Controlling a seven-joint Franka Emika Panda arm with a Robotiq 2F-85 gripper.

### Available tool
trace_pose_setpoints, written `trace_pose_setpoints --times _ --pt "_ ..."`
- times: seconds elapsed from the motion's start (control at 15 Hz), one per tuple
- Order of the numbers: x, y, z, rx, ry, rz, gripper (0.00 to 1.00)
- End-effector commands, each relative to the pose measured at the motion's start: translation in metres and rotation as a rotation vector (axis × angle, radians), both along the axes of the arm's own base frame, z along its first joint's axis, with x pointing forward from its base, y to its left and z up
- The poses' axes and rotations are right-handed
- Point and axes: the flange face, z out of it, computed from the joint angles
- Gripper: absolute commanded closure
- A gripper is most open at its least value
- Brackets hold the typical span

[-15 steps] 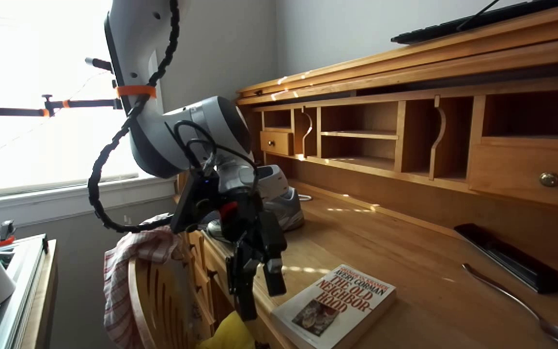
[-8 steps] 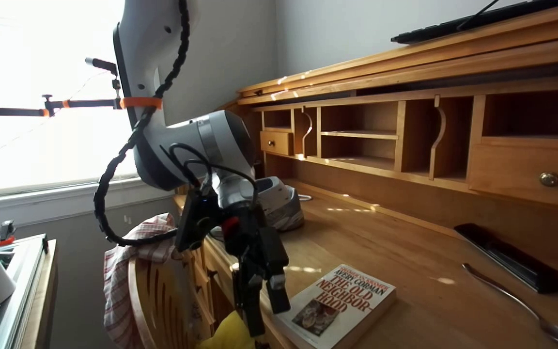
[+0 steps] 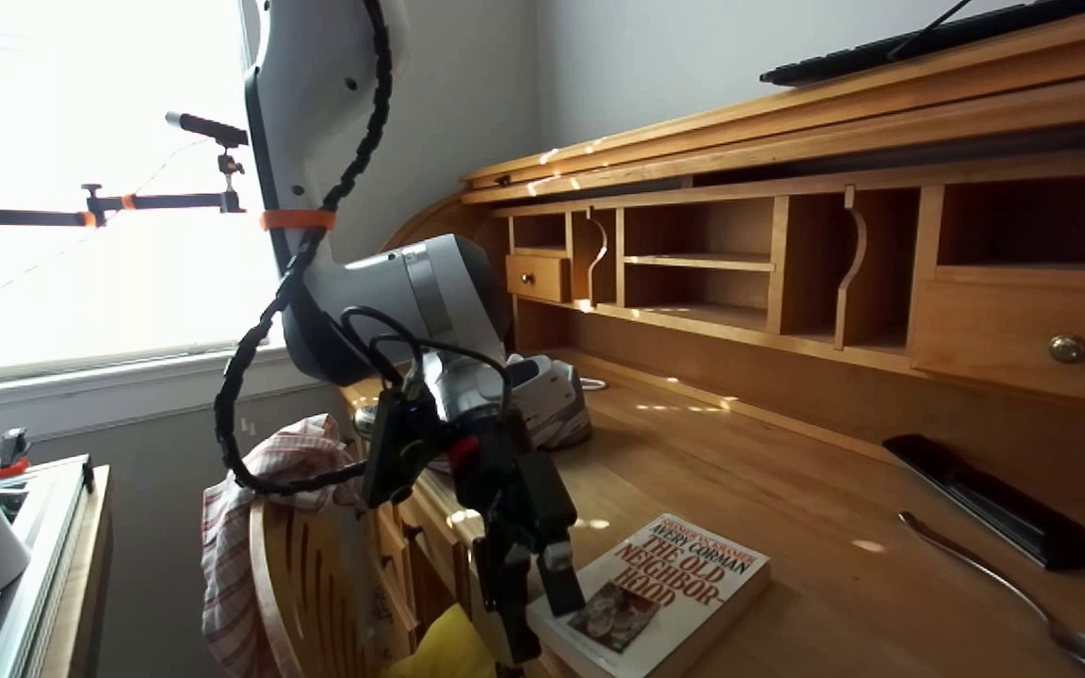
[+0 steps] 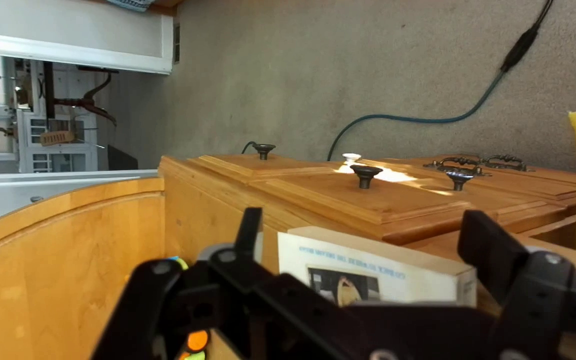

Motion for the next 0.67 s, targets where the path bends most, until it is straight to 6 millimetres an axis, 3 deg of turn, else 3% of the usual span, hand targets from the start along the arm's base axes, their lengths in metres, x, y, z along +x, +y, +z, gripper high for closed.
trace_pose_setpoints --times 0.0,0.27,0.33,0.4,0.6 --pt "0.006 -0.006 -0.011 -0.034 -0.023 -0.005 0.00" --pt "0.006 -0.011 -0.020 -0.049 -0.017 -0.019 0.00" --pt "0.006 -0.013 -0.023 -0.049 -0.014 -0.027 0.25" --pt "0.007 -0.014 -0.025 -0.051 -0.014 -0.030 0.26" --pt "0.008 -0.017 -0.030 -0.054 -0.007 -0.035 0.51"
